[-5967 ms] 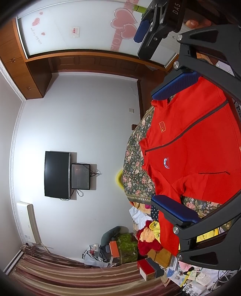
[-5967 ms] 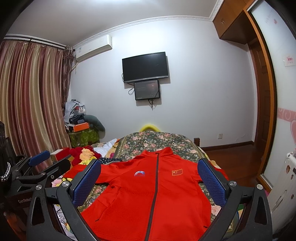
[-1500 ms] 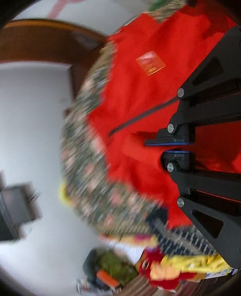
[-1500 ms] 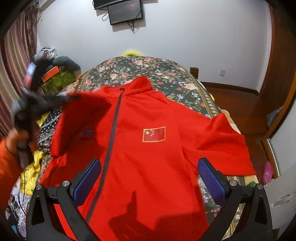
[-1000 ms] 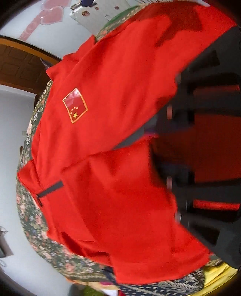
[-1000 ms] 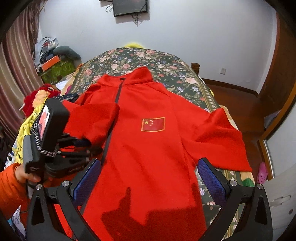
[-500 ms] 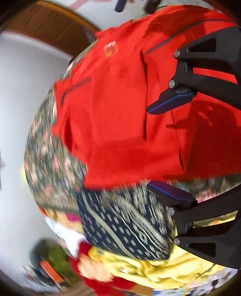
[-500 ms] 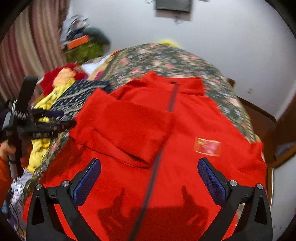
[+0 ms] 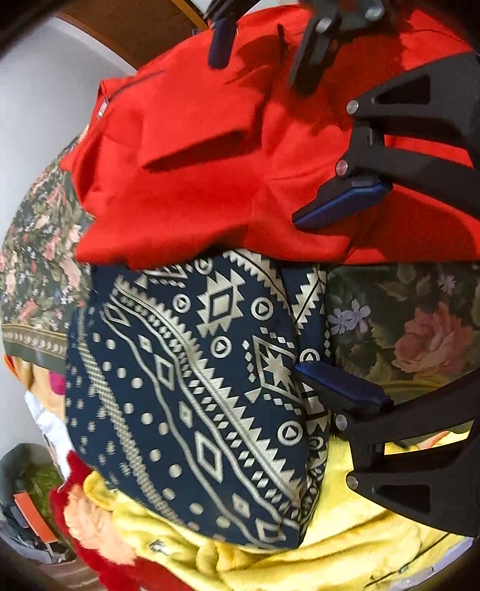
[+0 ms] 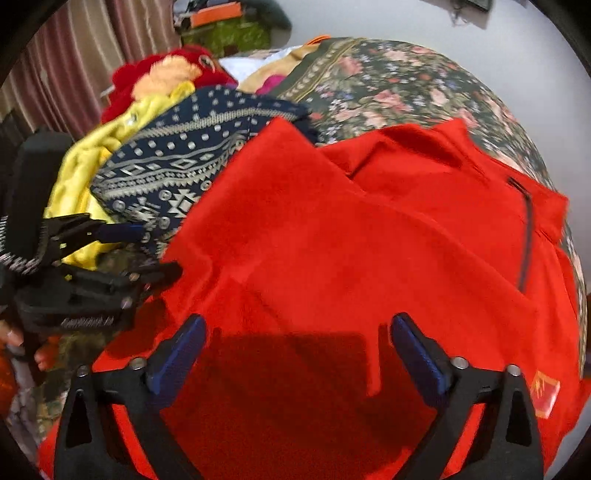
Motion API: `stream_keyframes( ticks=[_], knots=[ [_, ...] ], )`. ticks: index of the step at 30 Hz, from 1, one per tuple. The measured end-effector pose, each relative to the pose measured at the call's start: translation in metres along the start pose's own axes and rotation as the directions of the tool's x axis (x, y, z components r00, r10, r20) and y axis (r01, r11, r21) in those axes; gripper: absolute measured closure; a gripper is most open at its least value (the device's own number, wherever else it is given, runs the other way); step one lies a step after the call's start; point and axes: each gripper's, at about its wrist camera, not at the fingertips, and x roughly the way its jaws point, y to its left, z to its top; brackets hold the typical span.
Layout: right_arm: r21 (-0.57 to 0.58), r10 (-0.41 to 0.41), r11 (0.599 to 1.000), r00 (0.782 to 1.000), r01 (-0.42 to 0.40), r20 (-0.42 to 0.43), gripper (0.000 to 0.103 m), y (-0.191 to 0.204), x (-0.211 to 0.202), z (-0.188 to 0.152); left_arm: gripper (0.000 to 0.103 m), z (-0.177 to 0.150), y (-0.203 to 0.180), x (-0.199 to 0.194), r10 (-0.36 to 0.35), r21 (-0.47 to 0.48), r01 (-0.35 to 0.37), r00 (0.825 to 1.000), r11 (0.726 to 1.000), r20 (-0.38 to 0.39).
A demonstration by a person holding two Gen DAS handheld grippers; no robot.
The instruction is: Fold large clothes
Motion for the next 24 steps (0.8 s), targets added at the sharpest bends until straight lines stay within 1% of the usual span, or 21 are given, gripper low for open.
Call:
stream_keyframes(
  ticks=[1, 2, 3, 4, 5, 6, 7, 8, 9, 11, 12, 15, 18, 22, 24],
  knots=[
    [-0.017, -0.014, 1.0, 1.0, 0.014, -0.005, 0.02, 0.002, 0.006, 0.001, 0.03, -0.001, 0.001, 0.004, 0.003, 0.002, -0.003, 1.0, 1.0, 0.002],
    [-0.04, -0.035, 0.999, 0.999, 0.034, -0.011, 0.029, 0.005, 0.014, 0.003, 0.03, -0.002, 0.001, 0.005, 0.005, 0.005, -0.005, 1.0, 1.0, 0.003],
    [-0.069, -0.068, 0.995, 0.998, 0.067, -0.002, 0.032, 0.008, 0.019, 0.004, 0.029, -0.002, 0.002, 0.007, 0.007, 0.008, -0.007, 1.0, 1.0, 0.005],
    [-0.091, -0.086, 0.992, 0.996, 0.087, 0.017, 0.033, 0.011, 0.021, 0.004, 0.029, -0.003, 0.002, 0.008, 0.009, 0.008, -0.009, 1.0, 1.0, 0.009],
    [-0.112, -0.095, 0.989, 0.995, 0.099, 0.037, 0.039, 0.014, 0.021, 0.003, 0.028, -0.004, 0.003, 0.009, 0.011, 0.007, -0.011, 1.0, 1.0, 0.011],
    [-0.13, -0.098, 0.986, 0.993, 0.105, 0.059, 0.051, 0.017, 0.02, 0.002, 0.028, -0.004, 0.004, 0.01, 0.011, 0.005, -0.011, 1.0, 1.0, 0.014],
    [-0.137, -0.081, 0.987, 0.994, 0.09, 0.067, 0.058, 0.018, 0.018, 0.001, 0.027, -0.005, 0.004, 0.01, 0.013, 0.003, -0.014, 1.0, 1.0, 0.017],
    [-0.136, -0.063, 0.988, 0.996, 0.072, 0.07, 0.073, 0.019, 0.016, 0.0, 0.027, -0.005, 0.004, 0.011, 0.018, 0.003, -0.018, 1.0, 1.0, 0.02],
    [-0.13, -0.046, 0.99, 0.996, 0.056, 0.076, 0.084, 0.018, 0.013, -0.001, 0.026, -0.005, 0.004, 0.012, 0.022, 0.005, -0.023, 1.0, 1.0, 0.021],
    [-0.106, -0.038, 0.993, 0.994, 0.048, 0.098, 0.092, 0.015, 0.005, -0.001, 0.026, -0.005, 0.002, 0.012, 0.04, 0.008, -0.041, 0.999, 0.999, 0.026],
    [-0.082, -0.038, 0.996, 0.992, 0.048, 0.118, 0.095, 0.011, -0.002, -0.001, 0.026, -0.006, 0.001, 0.012, 0.048, 0.01, -0.048, 0.999, 0.999, 0.026],
    [0.016, -0.012, 1.0, 0.984, 0.01, 0.18, 0.096, -0.011, -0.03, 0.0, 0.025, -0.007, -0.001, 0.013, 0.06, 0.01, -0.06, 0.998, 0.998, 0.024],
    [0.099, -0.007, 0.995, 0.972, -0.017, 0.234, 0.097, -0.038, -0.063, -0.001, 0.025, -0.006, -0.001, 0.013, 0.068, 0.004, -0.068, 0.998, 0.998, 0.011],
    [0.189, -0.031, 0.981, 0.951, -0.03, 0.308, 0.097, -0.074, -0.11, -0.013, 0.026, 0.001, -0.007, 0.006, 0.096, -0.015, -0.096, 0.995, 0.995, -0.025],
    [0.235, -0.048, 0.971, 0.937, -0.037, 0.346, 0.097, -0.092, -0.136, -0.024, 0.027, 0.007, -0.014, -0.006, 0.084, -0.03, -0.084, 0.996, 0.996, -0.012]
  ],
)
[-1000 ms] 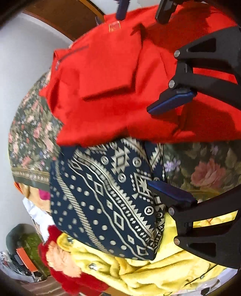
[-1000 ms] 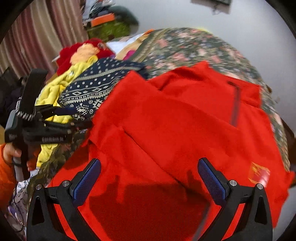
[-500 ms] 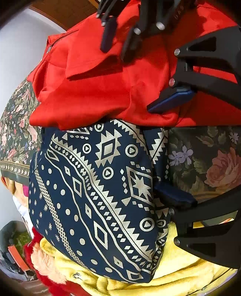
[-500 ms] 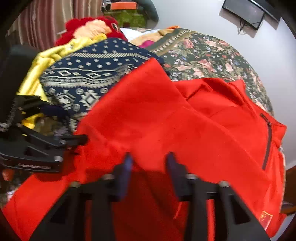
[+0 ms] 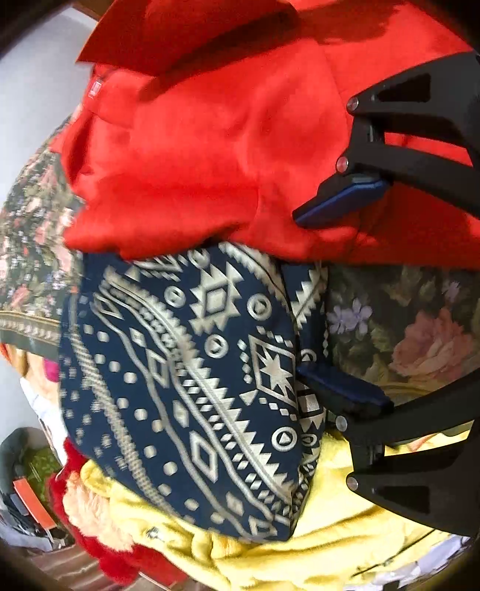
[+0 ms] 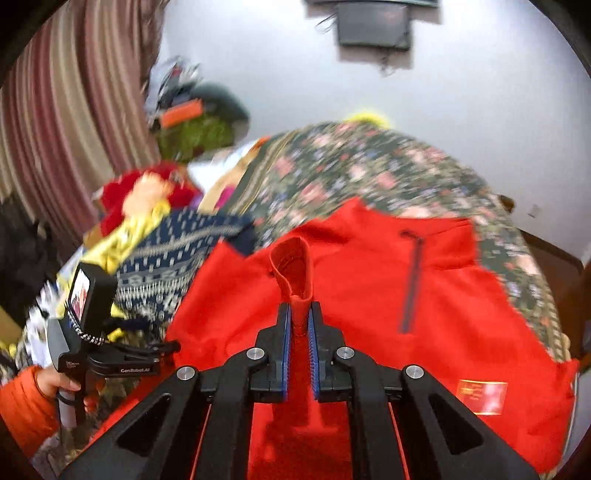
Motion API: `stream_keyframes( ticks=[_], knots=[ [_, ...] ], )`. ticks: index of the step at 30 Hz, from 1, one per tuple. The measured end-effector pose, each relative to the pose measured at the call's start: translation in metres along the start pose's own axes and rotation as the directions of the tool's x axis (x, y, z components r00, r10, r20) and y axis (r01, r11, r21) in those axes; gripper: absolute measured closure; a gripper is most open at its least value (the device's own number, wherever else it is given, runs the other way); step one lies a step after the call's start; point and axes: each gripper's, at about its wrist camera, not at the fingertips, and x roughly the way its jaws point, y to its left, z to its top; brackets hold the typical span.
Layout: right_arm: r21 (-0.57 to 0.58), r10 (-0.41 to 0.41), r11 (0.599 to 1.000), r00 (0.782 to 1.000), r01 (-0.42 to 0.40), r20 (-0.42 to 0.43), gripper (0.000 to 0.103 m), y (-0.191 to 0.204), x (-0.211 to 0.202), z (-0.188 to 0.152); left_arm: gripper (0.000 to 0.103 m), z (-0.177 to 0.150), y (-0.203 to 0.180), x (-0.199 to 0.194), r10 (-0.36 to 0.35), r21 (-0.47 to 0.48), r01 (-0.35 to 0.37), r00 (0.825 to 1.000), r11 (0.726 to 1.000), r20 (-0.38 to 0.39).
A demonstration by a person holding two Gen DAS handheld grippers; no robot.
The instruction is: Fold large clothes
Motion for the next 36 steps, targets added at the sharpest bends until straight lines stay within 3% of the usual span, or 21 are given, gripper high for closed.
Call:
stream_keyframes(
  ticks=[3, 7, 13, 17, 20, 24, 29, 36],
  knots=[
    [0.074, -0.008, 0.997, 0.999, 0.004, 0.053, 0.097, -0.03, -0.035, 0.001, 0.027, 0.008, -0.018, -0.028, -0.03, 0.012, 0.03, 0.998, 0.999, 0.06],
    [0.147, -0.039, 0.989, 0.996, 0.027, 0.079, 0.097, -0.067, -0.067, -0.009, 0.027, 0.016, -0.059, -0.05, -0.006, 0.098, -0.006, 0.993, 0.995, 0.117],
    [0.256, -0.1, 0.963, 0.993, 0.081, 0.064, 0.097, -0.13, -0.095, -0.045, 0.027, 0.007, -0.104, -0.029, 0.007, 0.153, -0.016, 0.998, 0.988, 0.055],
    [0.3, -0.148, 0.944, 0.989, 0.137, 0.014, 0.097, -0.17, -0.1, -0.074, 0.027, -0.001, -0.106, -0.002, 0.095, 0.158, -0.093, 0.995, 0.983, -0.001],
    [0.306, -0.179, 0.934, 0.983, 0.184, -0.046, 0.097, -0.193, -0.092, -0.094, 0.026, -0.006, -0.104, 0.004, 0.112, 0.148, -0.114, 0.994, 0.982, 0.018],
    [0.276, -0.208, 0.93, 0.966, 0.244, -0.154, 0.097, -0.221, -0.07, -0.126, 0.025, -0.01, -0.105, 0.006, 0.139, 0.143, -0.141, 0.99, 0.98, 0.024],
    [0.221, -0.238, 0.932, 0.946, 0.286, -0.22, 0.097, -0.228, -0.055, -0.151, 0.022, -0.013, -0.109, 0.009, 0.166, 0.148, -0.169, 0.986, 0.974, 0.033],
    [0.179, -0.335, 0.895, 0.88, 0.409, -0.336, 0.097, -0.241, -0.055, -0.166, 0.017, -0.013, -0.099, 0.012, 0.147, 0.098, -0.148, 0.989, 0.984, 0.016]
  ],
)
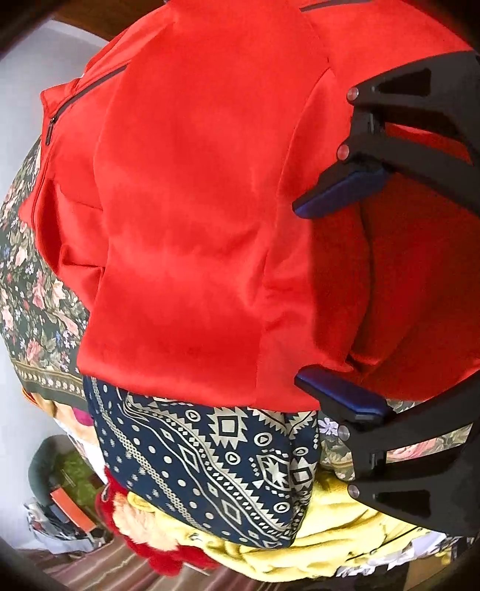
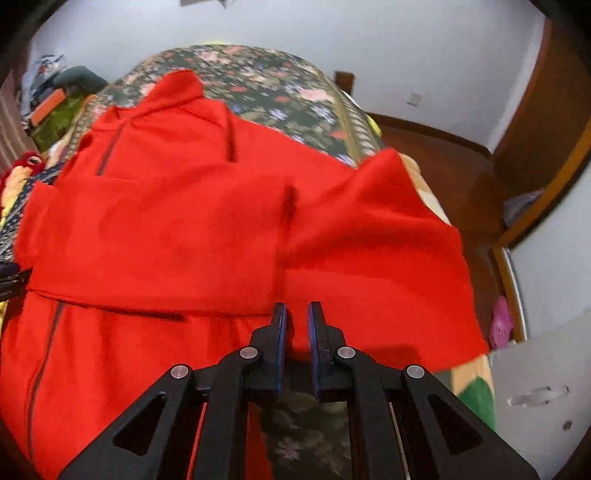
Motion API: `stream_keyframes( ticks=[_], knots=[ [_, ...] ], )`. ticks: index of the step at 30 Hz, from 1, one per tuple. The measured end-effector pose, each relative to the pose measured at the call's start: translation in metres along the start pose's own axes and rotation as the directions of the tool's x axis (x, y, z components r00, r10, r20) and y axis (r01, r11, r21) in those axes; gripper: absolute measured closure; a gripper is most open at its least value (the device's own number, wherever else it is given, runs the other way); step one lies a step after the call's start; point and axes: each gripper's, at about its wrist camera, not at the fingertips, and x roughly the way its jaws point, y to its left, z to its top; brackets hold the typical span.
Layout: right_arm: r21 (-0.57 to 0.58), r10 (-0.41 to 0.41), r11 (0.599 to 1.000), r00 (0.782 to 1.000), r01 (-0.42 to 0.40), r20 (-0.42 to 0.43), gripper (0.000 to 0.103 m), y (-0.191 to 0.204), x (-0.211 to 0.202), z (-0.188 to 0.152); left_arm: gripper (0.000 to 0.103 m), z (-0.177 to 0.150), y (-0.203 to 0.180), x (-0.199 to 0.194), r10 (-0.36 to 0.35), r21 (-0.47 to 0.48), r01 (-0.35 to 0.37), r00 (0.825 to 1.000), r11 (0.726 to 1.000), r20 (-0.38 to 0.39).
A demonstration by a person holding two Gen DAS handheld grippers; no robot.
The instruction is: Fold large clothes
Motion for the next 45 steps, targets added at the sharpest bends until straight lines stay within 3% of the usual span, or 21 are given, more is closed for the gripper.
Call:
stream_keyframes(
  ticks=[5, 8, 9, 10, 11, 12, 13, 15, 18, 22, 26, 30, 35, 39, 45],
  knots=[
    [-0.01, -0.122, 0.992, 0.992, 0.122, -0.02, 0.096, -0.015, -0.002, -0.009, 0.016, -0.002, -0.003, -0.001, 0.027, 0.003, -0.027, 1.0, 1.0, 0.008],
    [-0.018, -0.121, 0.993, 0.992, 0.12, -0.037, 0.094, -0.028, -0.002, -0.015, 0.015, -0.002, -0.006, -0.001, 0.045, 0.017, -0.045, 0.999, 0.999, 0.01],
    [-0.014, -0.125, 0.992, 0.991, 0.124, -0.039, 0.088, -0.035, -0.002, -0.018, 0.013, -0.002, -0.006, -0.001, 0.053, 0.021, -0.053, 0.999, 0.998, 0.012],
    [-0.005, -0.139, 0.99, 0.99, 0.139, -0.04, 0.077, -0.04, -0.003, -0.019, 0.013, -0.002, -0.007, -0.001, 0.063, 0.025, -0.063, 0.998, 0.998, 0.013],
    [0.003, -0.184, 0.983, 0.982, 0.184, -0.036, 0.036, -0.045, -0.004, -0.021, 0.013, -0.001, -0.007, -0.001, 0.067, 0.025, -0.067, 0.998, 0.997, 0.011],
    [0.011, -0.267, 0.964, 0.963, 0.267, -0.03, 0.0, -0.055, -0.005, -0.023, 0.013, -0.001, -0.006, -0.001, 0.07, 0.024, -0.07, 0.998, 0.997, 0.009],
    [0.018, -0.267, 0.963, 0.963, 0.267, -0.029, 0.001, -0.062, -0.005, -0.025, 0.013, -0.001, -0.007, -0.001, 0.073, 0.022, -0.074, 0.997, 0.997, 0.006],
    [0.087, -0.177, 0.979, 0.982, 0.183, -0.072, 0.001, -0.085, -0.008, -0.033, 0.013, 0.0, -0.007, -0.003, 0.079, 0.03, -0.079, 0.997, 0.996, 0.006],
    [0.183, -0.108, 0.976, 0.991, 0.12, -0.075, 0.001, -0.112, -0.023, -0.048, 0.014, 0.003, -0.007, -0.009, 0.083, 0.052, -0.083, 0.997, 0.995, -0.002],
    [0.307, -0.01, 0.951, 0.999, 0.02, -0.036, 0.001, -0.143, -0.049, -0.063, 0.014, 0.01, -0.012, -0.029, 0.013, 0.068, -0.014, 1.0, 0.998, 0.008],
    [0.453, 0.144, 0.881, 0.989, -0.136, 0.017, 0.001, -0.17, -0.059, -0.071, 0.014, 0.027, -0.03, -0.056, -0.059, 0.07, 0.054, 0.996, 0.996, 0.064],
    [0.564, 0.27, 0.783, 0.96, -0.261, 0.069, 0.001, -0.183, -0.05, -0.07, 0.014, 0.041, -0.062, -0.066, -0.149, 0.096, 0.141, 0.986, 0.985, 0.077],
    [0.633, 0.317, 0.72, 0.946, -0.283, 0.063, 0.001, -0.186, -0.016, -0.066, 0.014, 0.052, -0.113, -0.056, -0.205, 0.168, 0.194, 0.978, 0.967, 0.05],
    [0.702, 0.362, 0.648, 0.93, -0.298, 0.061, 0.001, -0.193, 0.021, -0.065, 0.014, 0.057, -0.143, -0.039, -0.234, 0.206, 0.225, 0.972, 0.952, 0.02],
    [0.732, 0.335, 0.617, 0.938, -0.29, 0.09, 0.003, -0.205, 0.046, -0.05, 0.014, 0.064, -0.174, -0.018, -0.262, 0.218, 0.258, 0.965, 0.941, -0.013]
  ],
)
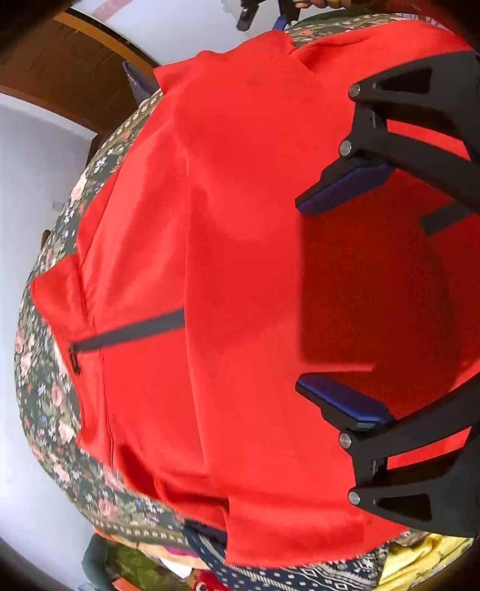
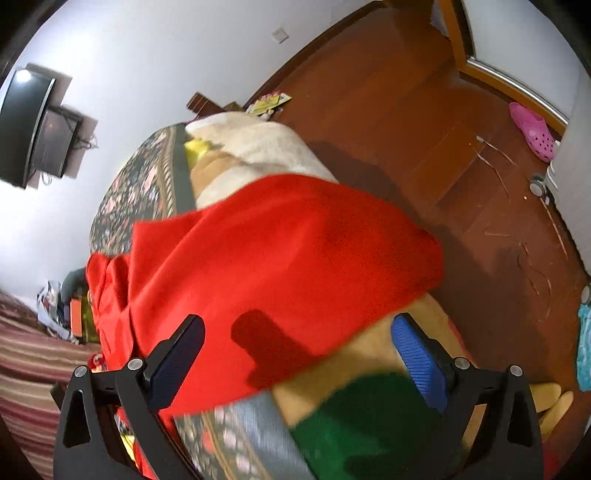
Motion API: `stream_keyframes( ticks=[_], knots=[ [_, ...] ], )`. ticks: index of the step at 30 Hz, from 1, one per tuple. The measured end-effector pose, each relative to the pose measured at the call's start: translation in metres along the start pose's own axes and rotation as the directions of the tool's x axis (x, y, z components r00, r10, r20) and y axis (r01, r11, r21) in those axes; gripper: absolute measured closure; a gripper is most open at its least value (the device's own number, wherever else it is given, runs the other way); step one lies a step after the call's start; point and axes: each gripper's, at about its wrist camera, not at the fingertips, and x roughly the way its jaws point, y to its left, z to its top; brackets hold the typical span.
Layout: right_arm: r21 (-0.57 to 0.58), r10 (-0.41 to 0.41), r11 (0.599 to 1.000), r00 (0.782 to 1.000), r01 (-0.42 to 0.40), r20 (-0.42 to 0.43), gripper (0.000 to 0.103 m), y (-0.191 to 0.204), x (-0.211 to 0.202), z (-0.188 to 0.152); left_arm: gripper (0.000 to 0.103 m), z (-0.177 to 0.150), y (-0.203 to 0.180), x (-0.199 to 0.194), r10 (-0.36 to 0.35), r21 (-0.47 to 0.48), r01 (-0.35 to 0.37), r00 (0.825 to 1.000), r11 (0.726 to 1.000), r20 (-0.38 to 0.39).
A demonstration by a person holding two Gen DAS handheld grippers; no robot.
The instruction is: Fold large clothes
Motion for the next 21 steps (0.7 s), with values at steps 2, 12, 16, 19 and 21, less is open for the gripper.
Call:
stream_keyframes(
  ticks=[2, 12, 16, 19, 21],
  knots=[
    [0.049, -0.002, 0.999, 1.0, 0.002, 0.008, 0.003, -0.005, 0.007, 0.008, 0.007, 0.003, -0.006, 0.005, 0.027, 0.022, -0.027, 0.999, 0.999, 0.022],
    [0.136, -0.067, 0.989, 0.993, 0.054, 0.095, 0.077, -0.016, 0.021, 0.032, 0.0, 0.001, -0.009, 0.009, 0.035, 0.03, -0.036, 0.999, 0.999, 0.041],
    [0.062, -0.091, 0.995, 0.981, 0.081, 0.174, 0.09, 0.002, -0.005, 0.033, 0.0, -0.006, -0.005, 0.004, 0.03, 0.037, -0.031, 0.999, 0.999, 0.026],
    [0.002, -0.047, 0.999, 0.968, 0.048, 0.245, 0.093, 0.027, -0.034, 0.031, 0.0, -0.012, 0.0, -0.004, 0.024, 0.034, -0.025, 0.999, 0.999, 0.03],
    [-0.056, -0.009, 0.998, 0.954, 0.026, 0.299, 0.093, 0.053, -0.058, 0.029, 0.0, -0.016, 0.005, -0.012, 0.022, 0.03, -0.023, 0.999, 0.999, 0.039]
  ],
)
